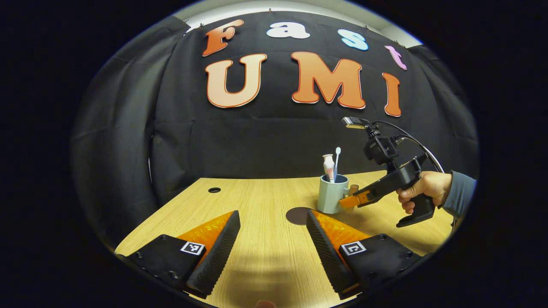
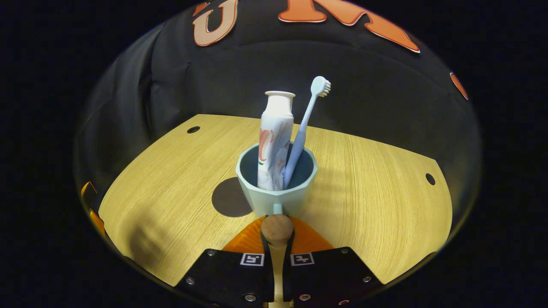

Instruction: Put the toothbrush and toothpaste on the desktop into the cup, then pick up the cup and place it on the coaster on the desktop.

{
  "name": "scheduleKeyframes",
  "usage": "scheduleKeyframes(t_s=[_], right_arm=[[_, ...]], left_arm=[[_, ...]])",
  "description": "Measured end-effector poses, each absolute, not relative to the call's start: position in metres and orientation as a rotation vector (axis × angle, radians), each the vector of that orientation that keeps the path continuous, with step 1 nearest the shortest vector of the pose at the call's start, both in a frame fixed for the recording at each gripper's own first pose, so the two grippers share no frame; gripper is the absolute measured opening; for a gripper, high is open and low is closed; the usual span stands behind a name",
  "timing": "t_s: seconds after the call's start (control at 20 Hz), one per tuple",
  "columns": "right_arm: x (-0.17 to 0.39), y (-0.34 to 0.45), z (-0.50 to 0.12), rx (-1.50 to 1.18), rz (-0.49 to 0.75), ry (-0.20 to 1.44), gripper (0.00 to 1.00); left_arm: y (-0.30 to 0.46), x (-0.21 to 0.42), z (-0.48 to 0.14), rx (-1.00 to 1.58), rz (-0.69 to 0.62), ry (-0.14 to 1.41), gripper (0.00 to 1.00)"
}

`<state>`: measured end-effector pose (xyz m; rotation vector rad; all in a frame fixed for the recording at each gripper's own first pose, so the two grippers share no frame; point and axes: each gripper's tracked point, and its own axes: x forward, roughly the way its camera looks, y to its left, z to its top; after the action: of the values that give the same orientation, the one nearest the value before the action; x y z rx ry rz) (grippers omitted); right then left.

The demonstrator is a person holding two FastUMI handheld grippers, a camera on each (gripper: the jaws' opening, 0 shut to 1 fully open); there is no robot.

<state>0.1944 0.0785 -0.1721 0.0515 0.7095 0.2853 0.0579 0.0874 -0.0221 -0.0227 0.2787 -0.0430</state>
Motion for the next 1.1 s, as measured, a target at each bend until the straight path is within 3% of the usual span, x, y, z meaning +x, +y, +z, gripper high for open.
scheduleKeyframes(t_s=[0.8,1.1], right_arm=[[0.195,0.072,-0.175,0.024,0.371,0.717,0.08],[0.191,0.059,-0.170,0.002,0.374,0.699,0.35]], left_arm=[[0.110,0.057,-0.045,-0.054,-0.010,0.309,1.00],[0.107,0.055,-0.039,-0.061,-0.013,0.304,0.99]])
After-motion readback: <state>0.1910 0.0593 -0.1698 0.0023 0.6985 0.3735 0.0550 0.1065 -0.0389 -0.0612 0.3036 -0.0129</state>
